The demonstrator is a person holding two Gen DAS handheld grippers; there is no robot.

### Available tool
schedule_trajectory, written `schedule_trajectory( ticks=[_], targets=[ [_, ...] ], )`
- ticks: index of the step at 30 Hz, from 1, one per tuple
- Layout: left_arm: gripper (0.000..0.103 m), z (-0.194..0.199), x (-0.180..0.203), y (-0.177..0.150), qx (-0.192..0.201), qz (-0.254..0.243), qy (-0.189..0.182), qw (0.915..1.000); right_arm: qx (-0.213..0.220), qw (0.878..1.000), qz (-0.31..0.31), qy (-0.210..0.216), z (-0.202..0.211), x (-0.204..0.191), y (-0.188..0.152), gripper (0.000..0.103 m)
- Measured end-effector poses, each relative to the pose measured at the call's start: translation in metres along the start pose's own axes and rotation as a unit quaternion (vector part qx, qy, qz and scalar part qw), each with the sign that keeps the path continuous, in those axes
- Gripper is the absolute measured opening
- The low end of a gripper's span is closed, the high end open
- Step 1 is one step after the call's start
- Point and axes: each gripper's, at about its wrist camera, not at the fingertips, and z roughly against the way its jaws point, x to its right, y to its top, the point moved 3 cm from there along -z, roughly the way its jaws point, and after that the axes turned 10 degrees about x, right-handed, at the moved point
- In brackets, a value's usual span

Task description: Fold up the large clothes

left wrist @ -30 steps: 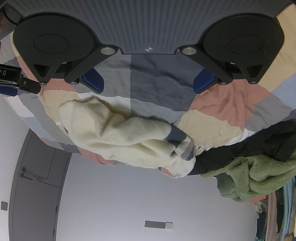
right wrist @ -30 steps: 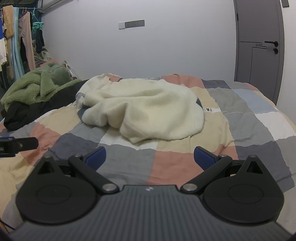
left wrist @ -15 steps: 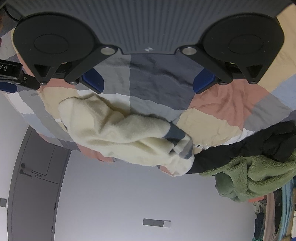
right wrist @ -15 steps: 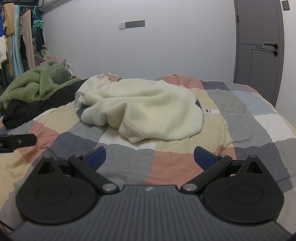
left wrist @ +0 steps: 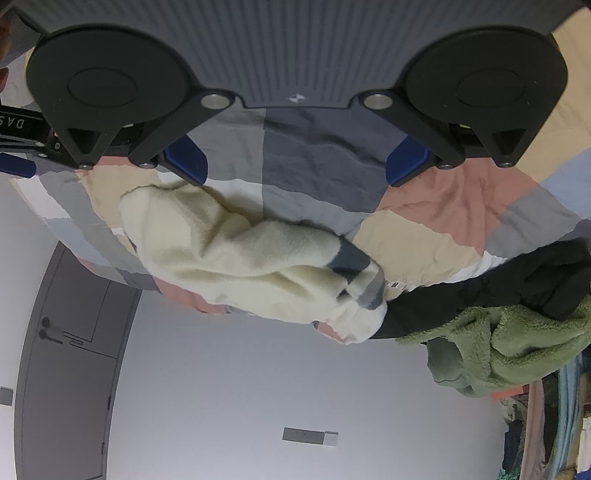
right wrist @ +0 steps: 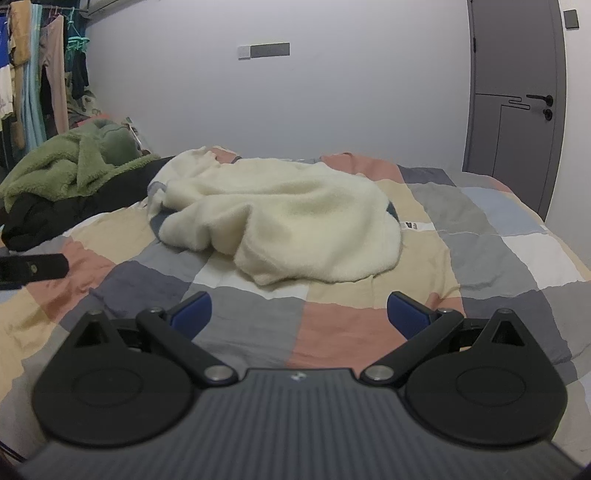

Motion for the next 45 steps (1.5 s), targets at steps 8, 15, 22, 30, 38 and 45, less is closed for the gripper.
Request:
schedule_trajectory(
  ticks=[8,15,22,30,38,45],
  targets=[
    [0.103,0.005,0.005,0.000,0.005,-0.005,-0.007,1.0000,0.002,1.000,-0.003,-0.006,0.004,0.000,0.002,0.103],
    [0.103,0.005,0.006,0.002,0.008,-0.009,-0.009,0.9999,-0.002,1.000,-0.006,-0.014,0.002,-0.001,0.002,0.103],
    [0.103,0.005,0.002,0.006,0.004,0.019,-0.021,0.9996,-0.006,1.000,-0.009,-0.016,0.002,-0.004,0.003,0.103],
    [0.103,0.011,0.000,0.010,0.005,0.030,-0.021,0.9993,-0.008,0.999,-0.032,-0.017,0.017,-0.012,0.017,0.103],
    [0.103,0.015,0.000,0.011,0.005,0.029,-0.027,0.9992,0.005,1.000,-0.029,-0.008,0.026,-0.024,0.026,0.103],
    [0.103,0.005,0.001,0.005,0.008,0.023,-0.028,0.9993,0.001,0.999,-0.048,-0.003,0.017,-0.014,0.019,0.103]
  ],
)
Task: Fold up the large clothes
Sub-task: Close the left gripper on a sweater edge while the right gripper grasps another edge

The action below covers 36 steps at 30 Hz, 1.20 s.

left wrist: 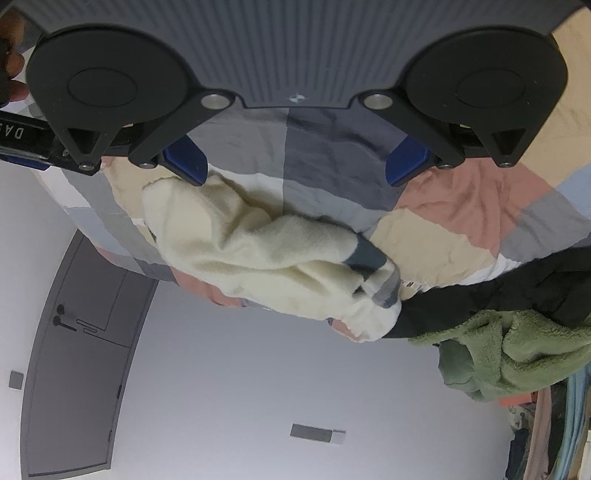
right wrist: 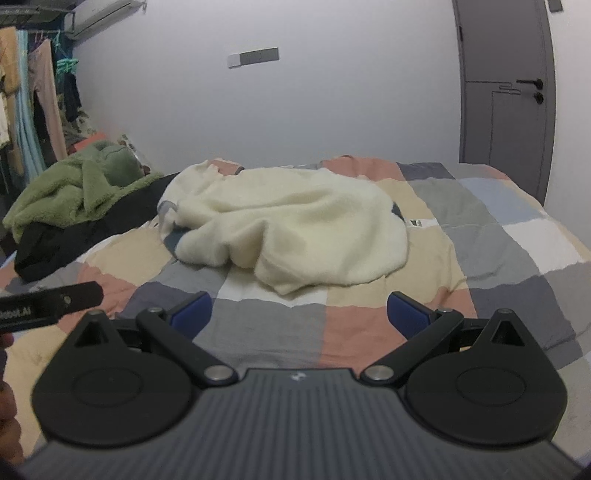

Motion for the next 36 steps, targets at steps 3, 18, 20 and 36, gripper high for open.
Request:
schedule_trajectory(
  ticks=[3,18,20,36],
  targets=[
    [0.103,-0.013,-0.001,-0.003,-0.010,0.008,0.007,0.9999,-0.001,1.000,-0.005,0.010,-0.006,0.006,-0.004,0.103],
    [0.103,-0.110,0.011,0.021,-0.054,0.046,-0.032,0.9970,-0.047,0.993,-0.103,0.011,-0.075,0.042,0.022,0.102],
    [0.103,-0.130,0.010,0.023,-0.071,0.066,-0.041,0.9944,-0.058,0.989,-0.134,0.012,-0.090,0.048,0.034,0.102],
    [0.103,-0.264,-0.032,-0.025,-0.112,0.246,-0.108,0.9567,-0.124,0.923,-0.361,0.043,-0.229,0.090,-0.038,0.102]
  ],
)
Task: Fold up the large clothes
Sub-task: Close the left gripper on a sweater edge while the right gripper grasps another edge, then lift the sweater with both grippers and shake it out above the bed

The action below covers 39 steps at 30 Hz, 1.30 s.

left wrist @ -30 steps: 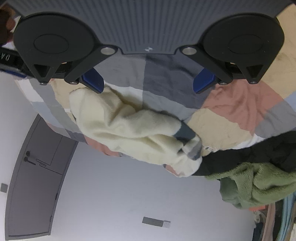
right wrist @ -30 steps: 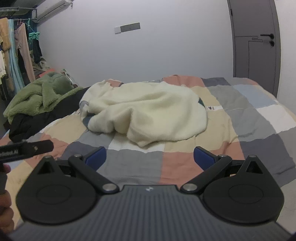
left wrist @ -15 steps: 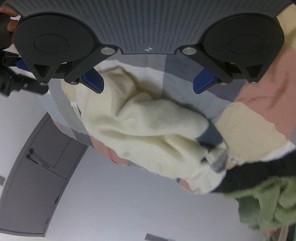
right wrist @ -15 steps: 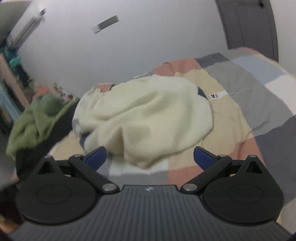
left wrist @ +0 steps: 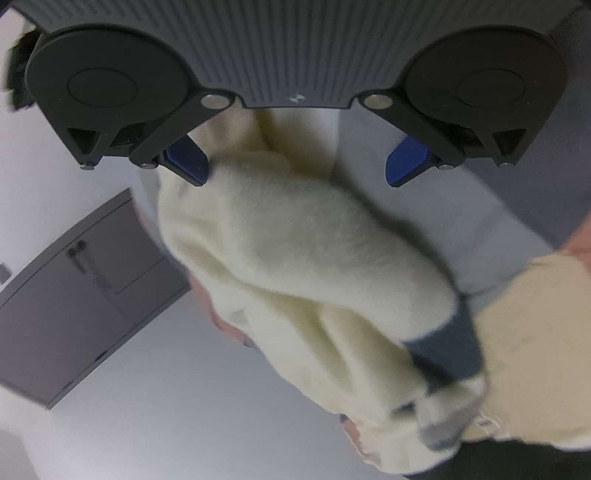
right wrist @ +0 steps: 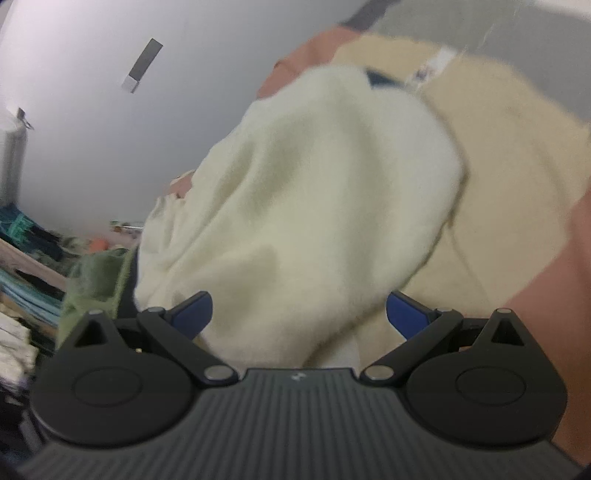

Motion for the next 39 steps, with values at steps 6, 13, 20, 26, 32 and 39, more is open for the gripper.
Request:
schedule_trajectory(
  ticks=[6,13,20,26,32,39],
  targets=[
    [0.100,-0.030,-0.022,0.001,-0.001,0.140,-0.066,0.9880,0.029,0.999,0.030,0.012,-0.021,0.002,-0.013,0.102],
    [0.061,-0.042,-0.036,-0.003,0.006,0.189,-0.052,0.9806,0.078,0.995,0.056,0.014,-0.036,0.009,-0.002,0.042],
    [0.027,-0.023,-0.022,-0.006,0.019,0.101,-0.016,0.9946,0.103,0.989,0.102,0.011,-0.024,0.004,0.010,0.016],
    [0.020,0.013,-0.007,0.001,0.052,0.082,-0.023,0.9950,0.110,0.980,0.161,0.031,0.009,-0.020,0.015,0.015],
    [0.018,0.073,0.005,0.014,0.092,0.106,-0.061,0.9883,0.136,0.970,0.190,0.068,0.054,-0.044,0.019,0.014],
    [0.018,0.136,0.020,0.010,0.108,0.103,-0.080,0.9856,0.152,0.959,0.213,0.105,0.107,-0.067,0.010,0.014]
  ],
)
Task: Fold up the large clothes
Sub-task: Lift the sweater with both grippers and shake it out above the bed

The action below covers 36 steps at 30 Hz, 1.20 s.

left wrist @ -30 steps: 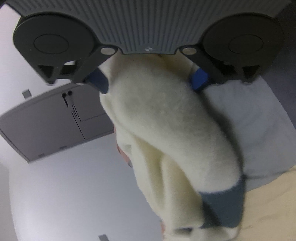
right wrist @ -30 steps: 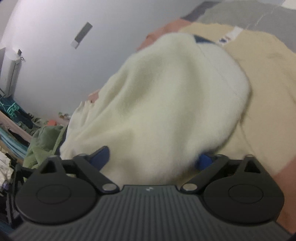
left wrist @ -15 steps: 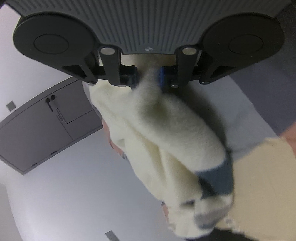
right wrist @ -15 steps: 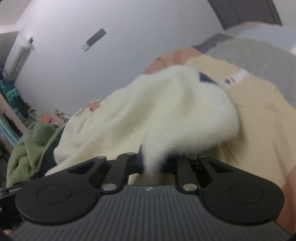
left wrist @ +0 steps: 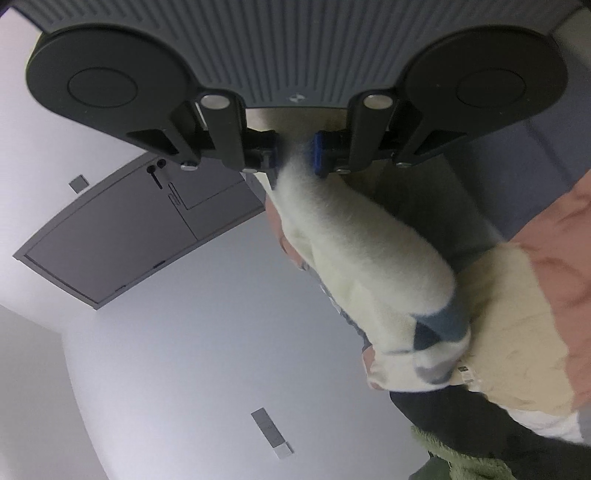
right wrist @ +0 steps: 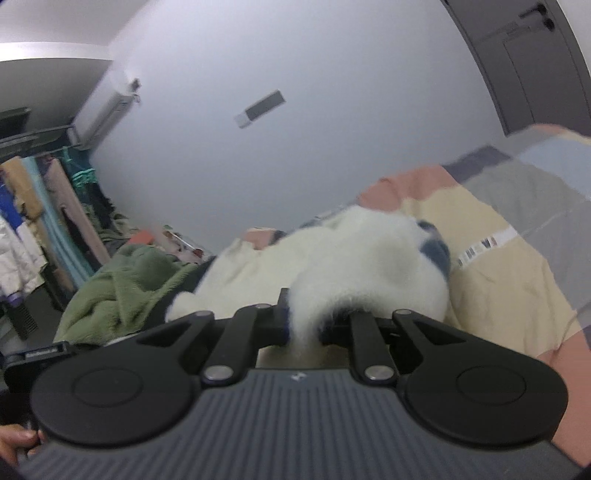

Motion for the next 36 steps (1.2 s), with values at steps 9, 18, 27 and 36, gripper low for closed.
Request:
schedule_trajectory(
  ticks=[9,18,27,36],
  targets=[
    [0.018,0.067,0.032,-0.010,-0.014,-0.042,-0.014,0.9989,-0.007,0.999,0.001,0.032,0.055,-0.021,0.017,0.014],
    [0.019,0.057,0.002,-0.045,-0.104,-0.070,0.080,0.9889,-0.117,0.992,-0.035,-0.037,0.036,0.010,-0.028,0.016],
    [0.062,0.015,-0.040,-0.051,-0.148,-0.005,0.107,0.9832,-0.189,0.972,-0.084,-0.110,-0.007,0.047,-0.075,0.016],
    [0.069,0.035,-0.070,-0.042,-0.116,0.107,0.135,0.9783,-0.198,0.959,-0.182,-0.091,0.018,0.054,-0.077,0.056]
  ],
)
